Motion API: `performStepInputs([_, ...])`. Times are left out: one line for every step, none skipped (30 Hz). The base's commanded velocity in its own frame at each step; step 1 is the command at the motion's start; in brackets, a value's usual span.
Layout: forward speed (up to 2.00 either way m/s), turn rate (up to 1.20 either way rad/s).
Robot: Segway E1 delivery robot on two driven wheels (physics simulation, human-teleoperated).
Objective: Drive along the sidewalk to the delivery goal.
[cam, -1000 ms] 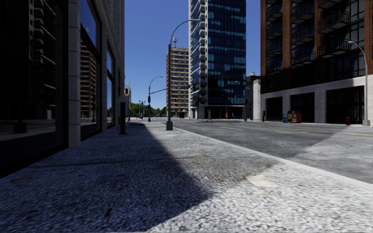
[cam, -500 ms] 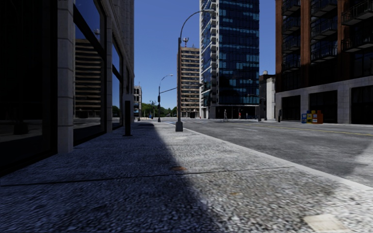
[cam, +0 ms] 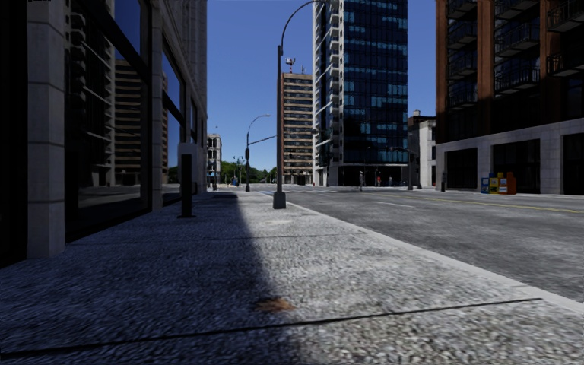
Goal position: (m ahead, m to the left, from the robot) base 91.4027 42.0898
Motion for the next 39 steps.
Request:
performStepInputs([1.90, 0.07])
performStepInputs([1.90, 0.07])
performStepInputs([1.90, 0.15])
performStepInputs([1.90, 0.23])
performStepInputs([1.90, 0.28])
performStepInputs([1.90, 0.39])
performStepInputs([1.90, 0.39])
performStepInputs([1.90, 0.46])
performStepInputs([1.90, 0.48])
performStepInputs([1.90, 0.48])
performStepInputs([1.90, 0.48])
performStepInputs([1.90, 0.48])
performStepInputs([1.90, 0.48])
performStepInputs([1.90, 0.43])
performStepInputs([1.90, 0.37])
performStepInputs([1.90, 0.28])
performStepInputs([1.90, 0.07])
performStepInputs([1.90, 0.07])
performStepInputs([1.90, 0.00])
performStepInputs([1.90, 0.00])
performStepInputs([1.90, 0.00])
performStepInputs([1.90, 0.00])
performStepInputs([1.90, 0.00])
performStepInputs([1.90, 0.00])
performStepInputs([1.90, 0.00])
performStepInputs([1.90, 0.00])
performStepInputs([1.90, 0.00])
performStepInputs([1.90, 0.00])
performStepInputs([1.90, 0.00])
performStepInputs([1.90, 0.00])
performStepInputs([1.90, 0.00])
performStepInputs([1.90, 0.00])
performStepInputs([1.90, 0.00])
performStepInputs([1.90, 0.00])
performStepInputs([1.90, 0.00])
performStepInputs([1.90, 0.00])
performStepInputs([1.90, 0.00])
performStepInputs([2.00, 0.00])
performStepInputs([2.00, 0.00])
